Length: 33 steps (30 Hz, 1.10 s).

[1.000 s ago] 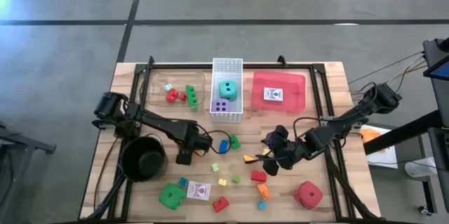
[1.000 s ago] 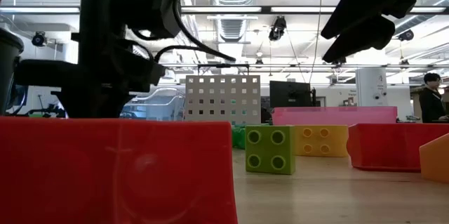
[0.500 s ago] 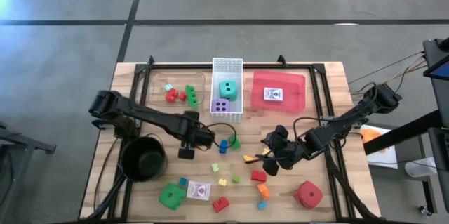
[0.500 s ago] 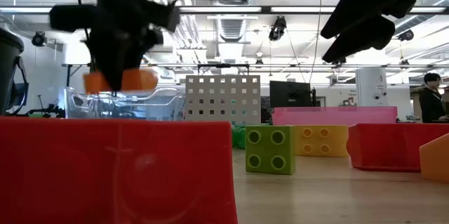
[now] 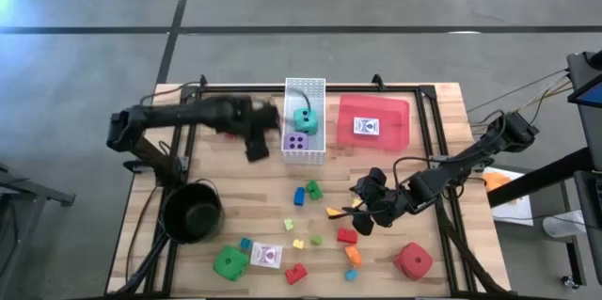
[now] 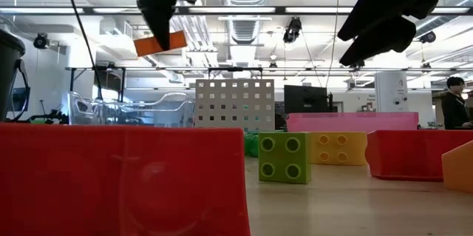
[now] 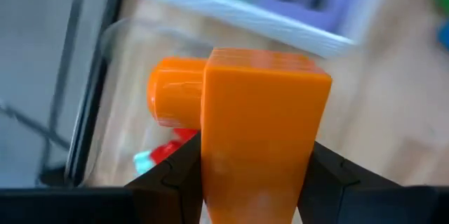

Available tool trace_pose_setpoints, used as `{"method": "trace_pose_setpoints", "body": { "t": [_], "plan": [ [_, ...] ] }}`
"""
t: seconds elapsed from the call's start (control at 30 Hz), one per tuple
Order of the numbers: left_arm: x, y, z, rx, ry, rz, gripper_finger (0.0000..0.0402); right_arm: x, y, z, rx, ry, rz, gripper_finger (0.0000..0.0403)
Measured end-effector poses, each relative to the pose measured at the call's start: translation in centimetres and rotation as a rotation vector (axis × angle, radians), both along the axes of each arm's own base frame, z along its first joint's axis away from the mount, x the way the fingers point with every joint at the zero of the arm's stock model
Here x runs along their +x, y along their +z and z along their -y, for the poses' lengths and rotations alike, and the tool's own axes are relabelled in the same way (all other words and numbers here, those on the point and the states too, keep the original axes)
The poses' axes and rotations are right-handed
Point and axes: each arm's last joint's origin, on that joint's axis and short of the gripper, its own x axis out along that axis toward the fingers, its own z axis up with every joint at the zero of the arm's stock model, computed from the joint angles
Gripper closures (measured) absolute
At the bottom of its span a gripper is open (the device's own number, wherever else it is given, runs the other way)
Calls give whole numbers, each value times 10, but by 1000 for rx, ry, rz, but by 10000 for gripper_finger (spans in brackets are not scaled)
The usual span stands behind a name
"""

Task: Pick & Place Toys
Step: Put the orange game piece into the transparent bin

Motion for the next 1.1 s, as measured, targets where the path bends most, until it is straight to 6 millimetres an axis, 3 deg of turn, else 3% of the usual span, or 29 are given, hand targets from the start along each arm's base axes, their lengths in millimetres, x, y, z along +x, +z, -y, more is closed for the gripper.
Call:
{"method": "trace_pose_setpoints", "body": {
  "t": [0.17, 0.3, 0.47, 0.7, 1.1],
  "plan": [
    [-19, 1, -53, -7, 233, 6, 237, 0, 0, 0, 0, 0, 0, 94],
    [-31, -5, -82, 10, 364, 13, 237, 0, 0, 0, 0, 0, 0, 94],
    [-45, -16, -110, 81, 709, 105, 237, 0, 0, 0, 0, 0, 0, 94],
    [-55, -38, -122, 22, 754, 94, 237, 0, 0, 0, 0, 0, 0, 94],
    [-58, -80, -117, -97, 688, -40, 237, 0, 0, 0, -1, 0, 1, 94]
  ]
}}
